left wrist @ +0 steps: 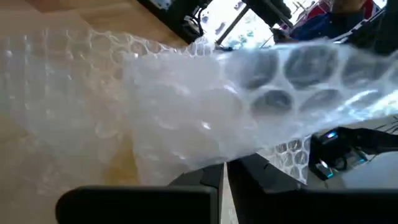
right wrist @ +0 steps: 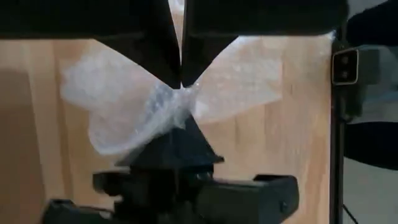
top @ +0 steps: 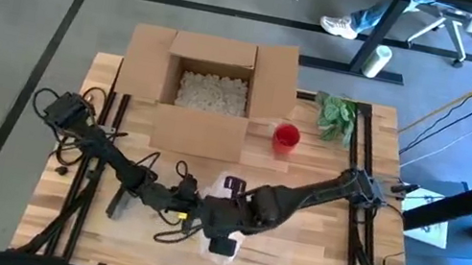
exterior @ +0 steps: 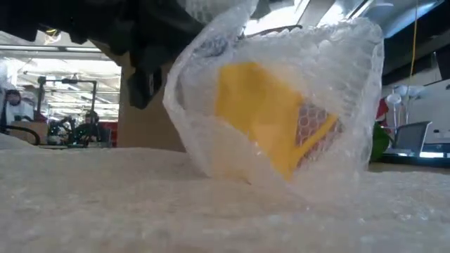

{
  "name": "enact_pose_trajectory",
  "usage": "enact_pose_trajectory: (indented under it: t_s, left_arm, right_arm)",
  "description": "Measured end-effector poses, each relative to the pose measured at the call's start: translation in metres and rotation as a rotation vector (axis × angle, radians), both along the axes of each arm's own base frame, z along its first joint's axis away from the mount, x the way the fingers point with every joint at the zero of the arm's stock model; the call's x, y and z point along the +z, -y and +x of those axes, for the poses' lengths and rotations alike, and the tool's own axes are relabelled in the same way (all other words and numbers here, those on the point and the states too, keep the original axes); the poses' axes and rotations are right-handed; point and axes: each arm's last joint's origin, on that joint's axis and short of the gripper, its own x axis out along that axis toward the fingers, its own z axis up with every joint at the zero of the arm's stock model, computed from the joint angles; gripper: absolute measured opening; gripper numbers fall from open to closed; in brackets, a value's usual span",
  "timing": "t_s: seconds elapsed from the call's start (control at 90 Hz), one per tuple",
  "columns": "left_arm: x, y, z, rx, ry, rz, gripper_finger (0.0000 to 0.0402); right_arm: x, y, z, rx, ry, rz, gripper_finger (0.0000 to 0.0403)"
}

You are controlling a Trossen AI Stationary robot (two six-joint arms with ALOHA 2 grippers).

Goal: Wrap mug
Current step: Wrap the yellow mug with bubble wrap

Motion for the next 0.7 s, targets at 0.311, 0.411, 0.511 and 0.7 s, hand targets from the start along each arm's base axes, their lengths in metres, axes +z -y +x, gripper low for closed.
enact_pose_trajectory:
  t_s: [0.311, 0.411, 0.511, 0.7]
  left_arm:
    - [-0.002, 0.006, -0.003, -0.018, -0.001, 0.010, 0.0000]
    - [-0.001, 0.012, -0.006, -0.035, 0.006, -0.011, 0.0000]
    - [0.004, 0.022, -0.011, -0.081, 0.026, -0.040, 0.0000]
    - [0.003, 0.042, -0.024, -0.149, 0.024, -0.046, 0.0000]
  right_arm:
    - [-0.056, 0.020, 0.008, -0.049, -0.152, 0.043, 0.0000]
    - [-0.067, 0.023, 0.006, -0.072, -0.200, 0.033, 0.0000]
    - [-0.074, 0.027, 0.006, -0.085, -0.220, 0.022, 0.0000]
    - [-0.082, 0.032, 0.004, -0.087, -0.279, 0.071, 0.0000]
